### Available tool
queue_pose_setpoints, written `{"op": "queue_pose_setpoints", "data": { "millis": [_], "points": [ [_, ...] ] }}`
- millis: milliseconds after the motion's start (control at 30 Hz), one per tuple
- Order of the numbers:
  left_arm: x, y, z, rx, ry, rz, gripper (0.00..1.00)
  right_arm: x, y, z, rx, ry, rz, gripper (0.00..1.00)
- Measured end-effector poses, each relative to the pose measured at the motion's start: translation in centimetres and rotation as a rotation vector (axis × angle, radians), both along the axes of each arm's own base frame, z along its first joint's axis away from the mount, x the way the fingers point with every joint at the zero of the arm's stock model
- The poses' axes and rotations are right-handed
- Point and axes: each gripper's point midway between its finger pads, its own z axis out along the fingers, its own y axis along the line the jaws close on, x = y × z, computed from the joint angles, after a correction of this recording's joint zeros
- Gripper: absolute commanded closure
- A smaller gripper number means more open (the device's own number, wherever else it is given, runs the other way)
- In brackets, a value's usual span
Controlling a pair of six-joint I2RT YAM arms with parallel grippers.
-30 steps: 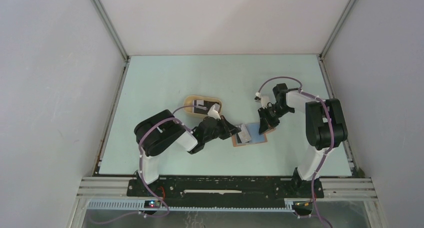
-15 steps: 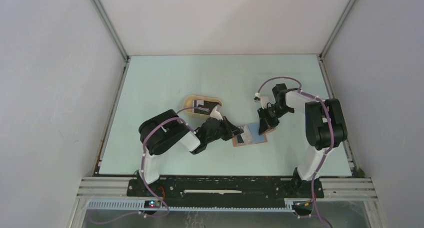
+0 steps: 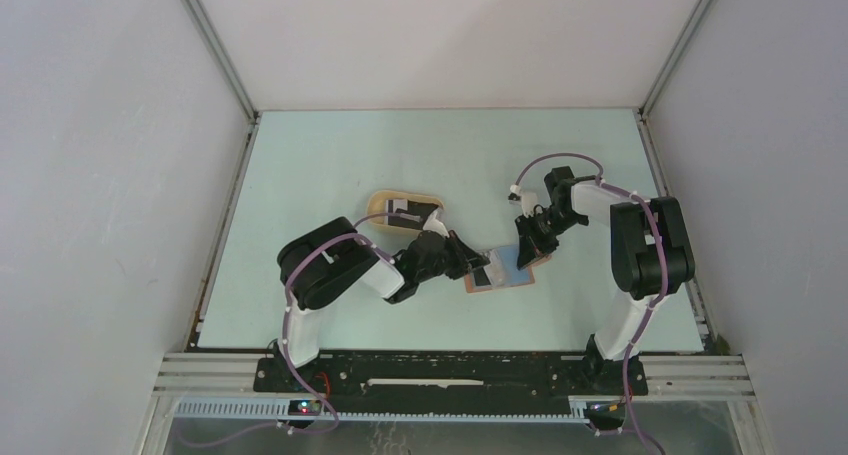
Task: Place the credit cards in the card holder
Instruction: Insert the credit card into the card holder.
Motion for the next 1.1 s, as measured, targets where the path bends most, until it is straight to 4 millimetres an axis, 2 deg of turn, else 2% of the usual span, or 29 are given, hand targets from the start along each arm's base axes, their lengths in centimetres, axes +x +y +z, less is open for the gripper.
{"op": "queue_pose_setpoints", "data": {
  "millis": [1100],
  "points": [
    [-0.06,-0.42,-0.34,0.055,0.071,-0.04,1.0,0.13,0.15,-0.06,-0.024,-0.012,0.015,0.82]
  ]
}}
